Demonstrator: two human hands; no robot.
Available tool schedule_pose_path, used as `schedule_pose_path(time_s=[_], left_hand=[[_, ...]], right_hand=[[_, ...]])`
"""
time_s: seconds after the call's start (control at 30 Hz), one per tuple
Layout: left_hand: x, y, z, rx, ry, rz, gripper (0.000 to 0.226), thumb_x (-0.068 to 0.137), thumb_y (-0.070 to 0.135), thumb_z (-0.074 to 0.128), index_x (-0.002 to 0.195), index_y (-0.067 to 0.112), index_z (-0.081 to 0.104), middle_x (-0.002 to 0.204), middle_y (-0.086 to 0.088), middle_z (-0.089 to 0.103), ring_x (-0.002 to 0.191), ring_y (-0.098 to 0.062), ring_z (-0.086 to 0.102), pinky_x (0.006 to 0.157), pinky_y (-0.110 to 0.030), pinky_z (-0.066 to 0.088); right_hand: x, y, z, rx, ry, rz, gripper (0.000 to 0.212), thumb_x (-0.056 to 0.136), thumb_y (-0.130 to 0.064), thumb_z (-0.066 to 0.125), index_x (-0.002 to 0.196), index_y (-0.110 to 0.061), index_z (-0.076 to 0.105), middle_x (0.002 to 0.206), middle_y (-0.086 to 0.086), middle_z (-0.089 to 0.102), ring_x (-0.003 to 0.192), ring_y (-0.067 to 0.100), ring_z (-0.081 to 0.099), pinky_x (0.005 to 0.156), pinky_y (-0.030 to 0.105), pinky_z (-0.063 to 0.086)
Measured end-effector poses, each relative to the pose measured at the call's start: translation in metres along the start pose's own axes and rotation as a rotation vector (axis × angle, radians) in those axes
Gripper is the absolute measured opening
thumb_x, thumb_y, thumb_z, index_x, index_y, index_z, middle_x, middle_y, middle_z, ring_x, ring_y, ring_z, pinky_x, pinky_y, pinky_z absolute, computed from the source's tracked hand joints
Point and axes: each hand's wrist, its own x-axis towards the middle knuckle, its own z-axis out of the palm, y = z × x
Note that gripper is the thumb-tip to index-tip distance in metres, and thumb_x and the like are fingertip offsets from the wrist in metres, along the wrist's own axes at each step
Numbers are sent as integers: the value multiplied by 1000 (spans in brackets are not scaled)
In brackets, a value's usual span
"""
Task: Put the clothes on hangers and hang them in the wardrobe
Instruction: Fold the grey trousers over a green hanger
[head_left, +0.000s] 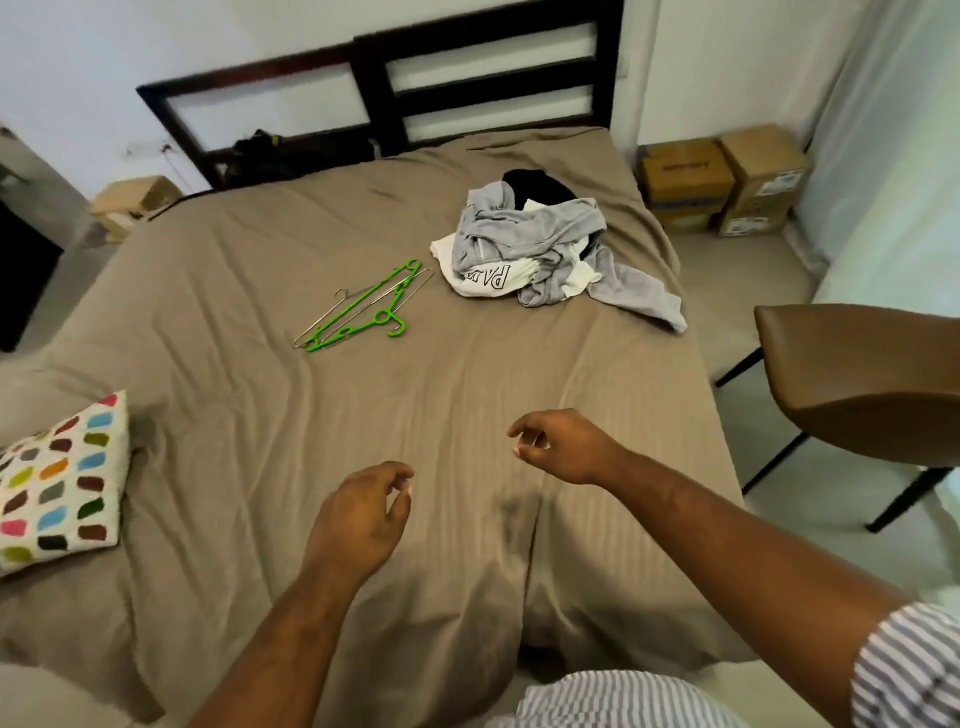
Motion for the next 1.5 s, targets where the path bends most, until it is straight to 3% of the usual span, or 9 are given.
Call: schedule_pose_path(time_s=[0.2, 0.37, 0.63, 0.83, 1.13, 1.37, 1.5], left_hand=[[31, -44, -17, -31, 2, 156, 20, 97, 31, 59, 115, 28, 67, 104, 15, 68, 98, -9, 64, 86, -36, 54], [36, -116, -46, -70, -6, 253, 19, 97, 28, 61, 114, 27, 68, 104, 13, 69, 96, -11, 65, 84, -37, 55], [62, -188, -89, -139, -7, 373, 27, 95, 22, 64, 122, 22, 66, 107, 10, 70, 96, -12, 64, 87, -35, 54], [98, -173, -91, -182, -73, 453, 27, 96, 23, 63, 123, 24, 65, 106, 14, 68, 97, -8, 62, 88, -32, 51], [173, -140, -72, -63, -118, 554, 26, 97, 28, 60, 123, 30, 64, 107, 17, 68, 100, -7, 62, 89, -34, 53], [222, -28, -57, -24, -175, 652, 26, 94, 27, 62, 120, 28, 66, 107, 12, 69, 103, -15, 64, 89, -39, 53], [226, 34, -42, -17, -221, 752, 27, 95, 29, 60, 121, 29, 65, 109, 13, 69, 104, -12, 63, 89, -37, 53]], right_hand=[[-6, -36, 24, -2, 112, 99, 29, 97, -27, 64, 123, -16, 69, 105, -2, 74, 91, 10, 64, 87, 24, 49], [-8, -90, 66, -34, 216, 186, 29, 96, -29, 65, 124, -19, 69, 113, -2, 72, 92, 10, 64, 80, 20, 43], [-10, -166, 121, -74, 464, 236, 39, 93, -25, 69, 131, -18, 63, 130, 4, 60, 118, 20, 55, 99, 21, 34], [-7, -179, 136, -49, 525, 318, 38, 96, -31, 65, 134, -25, 61, 135, -3, 57, 121, 12, 52, 97, 16, 31], [42, -120, 102, 31, 559, 384, 38, 96, -28, 66, 133, -23, 62, 134, -1, 58, 120, 16, 54, 100, 21, 36], [18, -86, 54, 119, 701, 460, 37, 95, -28, 65, 133, -25, 63, 131, -2, 59, 114, 14, 56, 99, 26, 41], [-9, -72, 49, 158, 776, 546, 37, 96, -32, 64, 134, -30, 61, 132, -7, 58, 110, 8, 53, 96, 24, 41]])
